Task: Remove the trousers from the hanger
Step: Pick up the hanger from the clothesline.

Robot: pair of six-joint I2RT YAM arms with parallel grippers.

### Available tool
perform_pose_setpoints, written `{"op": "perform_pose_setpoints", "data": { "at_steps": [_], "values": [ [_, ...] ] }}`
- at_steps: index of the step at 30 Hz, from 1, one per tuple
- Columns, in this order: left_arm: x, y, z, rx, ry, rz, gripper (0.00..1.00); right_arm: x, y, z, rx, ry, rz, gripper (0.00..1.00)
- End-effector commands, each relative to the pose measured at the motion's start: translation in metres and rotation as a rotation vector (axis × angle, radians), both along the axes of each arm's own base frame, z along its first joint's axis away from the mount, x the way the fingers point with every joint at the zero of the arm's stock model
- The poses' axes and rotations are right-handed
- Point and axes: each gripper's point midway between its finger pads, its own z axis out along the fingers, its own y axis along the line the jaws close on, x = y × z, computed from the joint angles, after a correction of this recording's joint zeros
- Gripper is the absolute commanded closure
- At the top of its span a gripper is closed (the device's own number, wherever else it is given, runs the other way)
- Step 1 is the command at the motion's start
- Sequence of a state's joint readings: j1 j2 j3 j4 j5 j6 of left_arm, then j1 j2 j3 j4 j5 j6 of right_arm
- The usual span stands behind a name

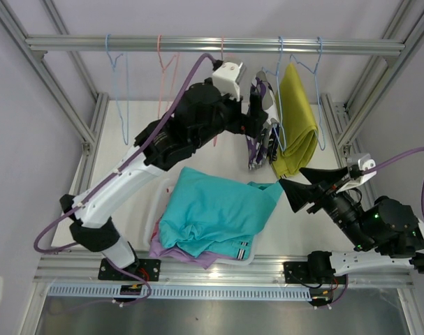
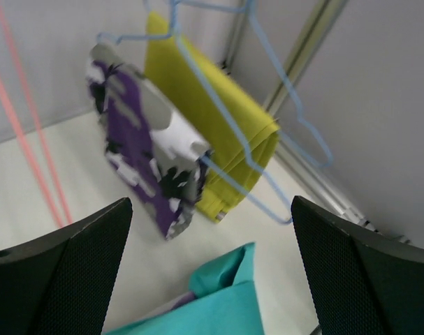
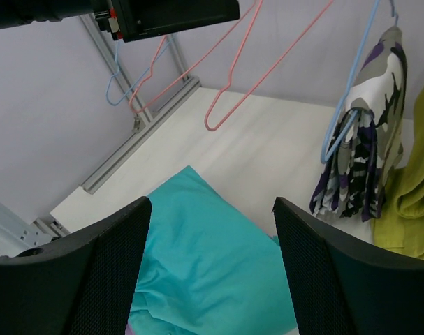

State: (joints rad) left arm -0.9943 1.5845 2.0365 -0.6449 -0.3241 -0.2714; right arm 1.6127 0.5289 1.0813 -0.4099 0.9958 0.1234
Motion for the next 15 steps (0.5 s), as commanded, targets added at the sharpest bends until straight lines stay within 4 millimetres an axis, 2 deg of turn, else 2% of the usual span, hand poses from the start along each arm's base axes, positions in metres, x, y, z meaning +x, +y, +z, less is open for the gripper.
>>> {"op": "perform_pose_setpoints", "data": {
  "at_steps": [1,2,6,9,10,11,15],
  "values": [
    [-0.005,-0.043,0.014,-0.026,-0.038,-0.16,0.01,0.006,-0.022,0.015,0.003,-0.014,-0.047,0.24],
    [-0.009,-0.05,0.023,-0.054,-0.052,-0.202,0.01,0.007,-0.025,0.017,0.004,-0.016,-0.052,0.24],
    [-0.005,-0.076,0.028,-0.11,-0.077,-0.26,0.01,0.009,-0.043,0.027,0.035,-0.018,-0.069,0.25],
    [0.002,-0.091,0.017,-0.116,-0.05,-0.282,0.0,0.011,-0.052,0.028,0.049,-0.012,-0.081,0.24],
    [0.003,-0.092,0.024,-0.134,-0.053,-0.284,0.01,0.011,-0.055,0.027,0.049,-0.01,-0.087,0.24],
    [0.008,-0.096,0.016,-0.123,-0.043,-0.282,0.01,0.012,-0.056,0.026,0.045,-0.009,-0.091,0.25],
    [0.021,-0.106,0.007,-0.115,-0.06,-0.282,0.01,0.012,-0.062,0.024,0.054,-0.003,-0.098,0.25]
  ]
}}
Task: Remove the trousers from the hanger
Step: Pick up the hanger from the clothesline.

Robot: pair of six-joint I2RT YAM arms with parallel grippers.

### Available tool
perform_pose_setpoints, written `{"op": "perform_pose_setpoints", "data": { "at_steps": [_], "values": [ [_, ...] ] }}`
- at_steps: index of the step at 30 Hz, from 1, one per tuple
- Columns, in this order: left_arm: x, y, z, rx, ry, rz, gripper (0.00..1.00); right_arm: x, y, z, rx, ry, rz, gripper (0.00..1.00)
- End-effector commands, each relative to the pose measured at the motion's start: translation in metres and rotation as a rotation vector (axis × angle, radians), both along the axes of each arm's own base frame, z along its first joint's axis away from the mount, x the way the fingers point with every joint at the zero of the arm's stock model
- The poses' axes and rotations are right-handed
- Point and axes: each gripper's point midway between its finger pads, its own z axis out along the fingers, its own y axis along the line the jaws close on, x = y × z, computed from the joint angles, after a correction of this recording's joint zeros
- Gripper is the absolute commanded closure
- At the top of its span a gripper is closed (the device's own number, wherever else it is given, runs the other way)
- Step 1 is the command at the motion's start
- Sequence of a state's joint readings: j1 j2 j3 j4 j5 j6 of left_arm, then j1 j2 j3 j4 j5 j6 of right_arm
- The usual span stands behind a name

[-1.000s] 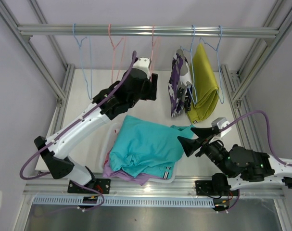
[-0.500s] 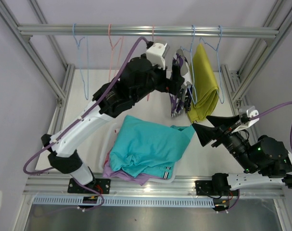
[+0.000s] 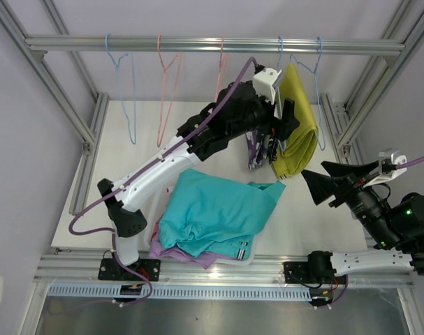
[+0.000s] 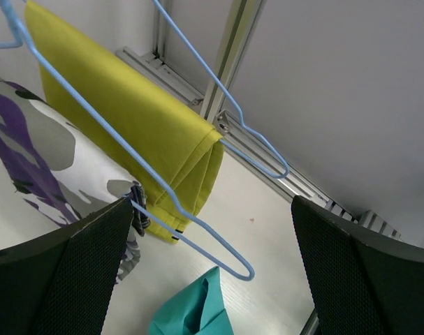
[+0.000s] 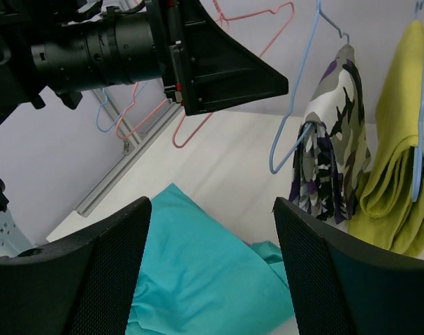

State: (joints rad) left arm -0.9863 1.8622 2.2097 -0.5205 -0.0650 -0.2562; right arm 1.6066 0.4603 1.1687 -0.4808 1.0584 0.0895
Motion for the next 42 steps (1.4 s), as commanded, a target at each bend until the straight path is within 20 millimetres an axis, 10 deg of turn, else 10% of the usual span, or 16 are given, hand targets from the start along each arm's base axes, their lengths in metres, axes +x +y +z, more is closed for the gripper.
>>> {"op": "perform_pose_setpoints", "data": {
  "at_steps": [1,16,30,42],
  "values": [
    [0.006,-0.005,0.033,-0.092,-0.062,-0.033,0.01,0.003,-0.015,0.001,0.0,0.001,-0.028,0.25],
    [0.062,-0.016,-0.003,-0.145,0.023,-0.035,0.04,0.004,-0.016,-0.009,-0.014,-0.002,-0.039,0.24],
    [0.051,-0.032,0.014,-0.29,0.005,-0.196,0.4,0.0,-0.024,-0.013,0.051,-0.015,0.008,0.23],
    [0.055,-0.042,-0.014,-0.277,0.105,-0.191,0.36,0.001,-0.028,-0.018,0.05,-0.011,-0.002,0.23]
  ]
}}
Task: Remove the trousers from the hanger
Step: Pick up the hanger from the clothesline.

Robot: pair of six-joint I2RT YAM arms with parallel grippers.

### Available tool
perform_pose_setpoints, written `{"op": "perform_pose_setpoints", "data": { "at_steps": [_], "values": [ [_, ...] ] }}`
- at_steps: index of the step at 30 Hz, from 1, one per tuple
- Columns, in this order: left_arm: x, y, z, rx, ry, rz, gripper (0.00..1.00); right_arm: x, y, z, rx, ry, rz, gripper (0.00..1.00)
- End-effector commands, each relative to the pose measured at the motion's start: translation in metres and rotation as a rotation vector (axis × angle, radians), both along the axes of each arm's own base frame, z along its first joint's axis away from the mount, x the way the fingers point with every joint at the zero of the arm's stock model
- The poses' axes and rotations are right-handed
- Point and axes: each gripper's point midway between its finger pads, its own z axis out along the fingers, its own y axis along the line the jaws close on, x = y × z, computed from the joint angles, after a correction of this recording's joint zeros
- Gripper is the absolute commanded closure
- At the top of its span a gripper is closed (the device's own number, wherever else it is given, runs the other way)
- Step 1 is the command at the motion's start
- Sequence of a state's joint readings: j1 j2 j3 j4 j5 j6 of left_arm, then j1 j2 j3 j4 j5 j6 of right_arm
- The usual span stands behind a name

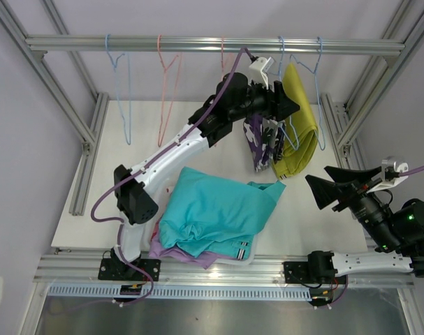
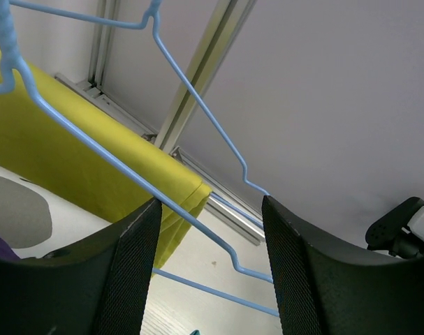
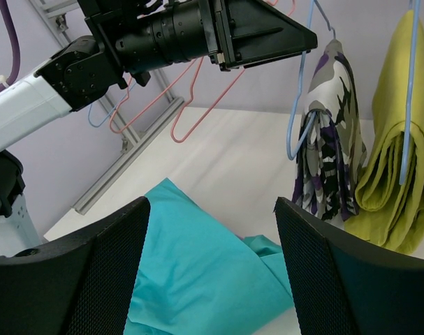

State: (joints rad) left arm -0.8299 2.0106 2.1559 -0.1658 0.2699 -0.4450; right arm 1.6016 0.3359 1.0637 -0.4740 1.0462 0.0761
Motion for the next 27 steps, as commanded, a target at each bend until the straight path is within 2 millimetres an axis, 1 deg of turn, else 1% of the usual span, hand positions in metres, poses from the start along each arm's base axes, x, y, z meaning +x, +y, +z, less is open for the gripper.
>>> {"op": "perform_pose_setpoints", "data": {
  "at_steps": [1,2,6,8,10,13,15,16,18,19,20,22,24,25,27],
  "values": [
    [-0.003,-0.007,0.002,-0.035,0.022,-0.026,0.35,0.001,-0.012,0.004,0.034,-0.002,-0.008,0.23],
    [-0.002,-0.008,-0.003,-0.027,0.036,-0.021,0.35,0.001,-0.013,0.003,0.033,-0.001,-0.006,0.23],
    [0.004,-0.01,-0.016,-0.007,0.065,0.0,0.28,0.002,-0.014,-0.001,0.029,0.0,-0.012,0.23],
    [0.008,-0.011,-0.022,-0.003,0.079,0.013,0.28,0.002,-0.015,0.0,0.037,0.0,-0.012,0.23],
    [0.009,-0.012,-0.02,-0.01,0.082,0.018,0.28,0.002,-0.015,-0.001,0.037,0.0,-0.011,0.23],
    [0.012,-0.014,-0.021,-0.021,0.097,0.02,0.33,0.002,-0.016,-0.003,0.042,0.002,-0.009,0.23],
    [0.013,-0.014,-0.018,-0.038,0.109,0.018,0.36,0.002,-0.017,-0.004,0.043,0.005,-0.013,0.22],
    [0.012,-0.014,-0.014,-0.057,0.108,0.007,0.37,0.002,-0.017,-0.005,0.04,0.005,-0.013,0.22],
    [0.012,-0.014,-0.015,-0.089,0.144,-0.013,0.42,0.003,-0.017,-0.005,0.038,0.007,-0.015,0.22],
    [0.007,-0.015,-0.004,-0.13,0.127,-0.048,0.44,0.003,-0.017,-0.005,0.039,0.008,-0.015,0.22],
    [0.007,-0.015,-0.015,-0.135,0.172,-0.056,0.46,0.003,-0.017,-0.006,0.041,0.008,-0.014,0.22],
    [0.003,-0.014,-0.002,-0.189,0.159,-0.083,0.48,0.003,-0.017,-0.006,0.043,0.011,-0.013,0.22],
    [0.002,-0.013,-0.005,-0.195,0.169,-0.092,0.52,0.002,-0.017,-0.007,0.045,0.014,-0.009,0.22],
    [0.001,-0.013,-0.004,-0.205,0.176,-0.098,0.54,0.002,-0.018,-0.007,0.048,0.015,-0.01,0.22],
    [-0.003,-0.011,0.008,-0.231,0.155,-0.12,0.64,0.002,-0.017,-0.008,0.048,0.017,-0.009,0.22]
  ]
}}
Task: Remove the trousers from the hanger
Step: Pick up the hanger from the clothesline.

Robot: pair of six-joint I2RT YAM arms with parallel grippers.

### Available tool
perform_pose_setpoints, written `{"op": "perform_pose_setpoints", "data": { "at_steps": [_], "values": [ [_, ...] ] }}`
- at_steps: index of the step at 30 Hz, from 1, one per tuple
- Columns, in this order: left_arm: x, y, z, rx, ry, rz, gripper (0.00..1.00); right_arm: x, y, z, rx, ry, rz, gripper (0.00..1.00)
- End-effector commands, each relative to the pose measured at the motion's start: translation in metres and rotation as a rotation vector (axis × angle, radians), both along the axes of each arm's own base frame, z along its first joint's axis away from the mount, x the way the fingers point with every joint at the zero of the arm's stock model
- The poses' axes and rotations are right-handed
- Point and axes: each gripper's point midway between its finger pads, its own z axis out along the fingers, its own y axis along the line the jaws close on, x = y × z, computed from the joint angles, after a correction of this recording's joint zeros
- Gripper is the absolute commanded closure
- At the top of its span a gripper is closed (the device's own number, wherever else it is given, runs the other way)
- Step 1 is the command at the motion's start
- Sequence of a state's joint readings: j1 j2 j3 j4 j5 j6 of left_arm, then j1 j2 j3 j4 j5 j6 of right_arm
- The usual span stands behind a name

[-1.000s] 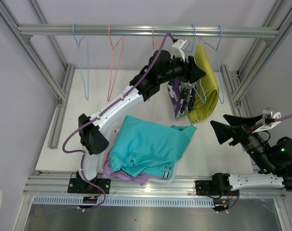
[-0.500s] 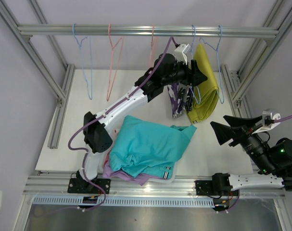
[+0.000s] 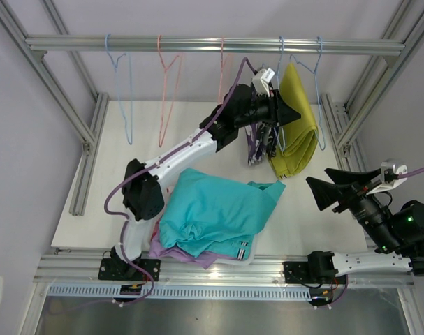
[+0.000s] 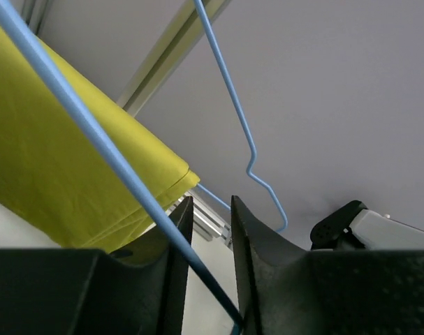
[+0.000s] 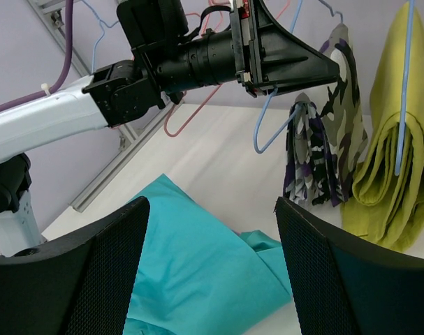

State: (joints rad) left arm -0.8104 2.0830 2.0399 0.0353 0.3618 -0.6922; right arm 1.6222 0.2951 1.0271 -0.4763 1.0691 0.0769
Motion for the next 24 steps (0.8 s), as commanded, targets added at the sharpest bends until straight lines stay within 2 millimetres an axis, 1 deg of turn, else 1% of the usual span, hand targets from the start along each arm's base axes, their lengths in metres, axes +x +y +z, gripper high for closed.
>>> {"op": "perform_pose_setpoints", "data": {
  "at_steps": [1,2,4,5,6,8,9,11,12,13,15,16,18,19,23,24],
  "values": [
    [-0.011,0.012,0.048,-0.119,-0.049,-0.04,0.7,0.002,-0.012,0.001,0.045,0.012,-0.007,0.22],
    [-0.013,0.013,0.05,-0.122,-0.051,-0.046,0.8,0.002,-0.012,0.001,0.045,0.013,-0.007,0.23],
    [-0.015,0.014,0.052,-0.128,-0.05,-0.053,0.88,0.001,-0.011,0.0,0.046,0.014,-0.005,0.22],
    [-0.016,0.015,0.054,-0.131,-0.053,-0.056,0.96,0.001,-0.011,-0.001,0.043,0.014,-0.006,0.22],
    [-0.017,0.015,0.056,-0.134,-0.055,-0.059,0.98,0.001,-0.011,-0.001,0.045,0.016,-0.004,0.22],
    [-0.019,0.016,0.056,-0.134,-0.059,-0.06,0.99,0.001,-0.01,-0.002,0.044,0.018,-0.005,0.22],
    [-0.021,0.019,0.063,-0.143,-0.072,-0.059,0.99,0.001,-0.01,-0.002,0.044,0.019,-0.003,0.22],
    [-0.023,0.021,0.066,-0.144,-0.081,-0.059,0.99,0.001,-0.009,-0.004,0.044,0.023,-0.001,0.22],
    [-0.025,0.024,0.073,-0.149,-0.093,-0.057,0.99,0.001,-0.009,-0.004,0.044,0.025,0.0,0.22],
    [-0.026,0.026,0.074,-0.144,-0.099,-0.053,0.99,0.0,-0.009,-0.005,0.048,0.03,0.001,0.22],
    [-0.031,0.029,0.084,-0.148,-0.119,-0.049,1.0,0.0,-0.007,-0.007,0.044,0.033,0.002,0.22],
    [-0.034,0.034,0.093,-0.149,-0.14,-0.04,0.99,0.0,-0.007,-0.008,0.045,0.035,0.0,0.22],
    [-0.037,0.039,0.103,-0.147,-0.173,-0.024,1.0,0.0,-0.004,-0.012,0.032,0.032,0.0,0.22],
    [-0.036,0.045,0.111,-0.15,-0.186,0.008,1.0,-0.001,-0.002,-0.012,0.028,0.029,0.005,0.22],
    [-0.033,0.058,0.124,-0.133,-0.216,0.072,1.0,-0.003,0.001,-0.014,0.013,0.007,0.036,0.21],
    [-0.034,0.061,0.136,-0.141,-0.244,0.08,1.0,-0.003,0.001,-0.015,0.008,0.008,0.035,0.21]
  ]
}}
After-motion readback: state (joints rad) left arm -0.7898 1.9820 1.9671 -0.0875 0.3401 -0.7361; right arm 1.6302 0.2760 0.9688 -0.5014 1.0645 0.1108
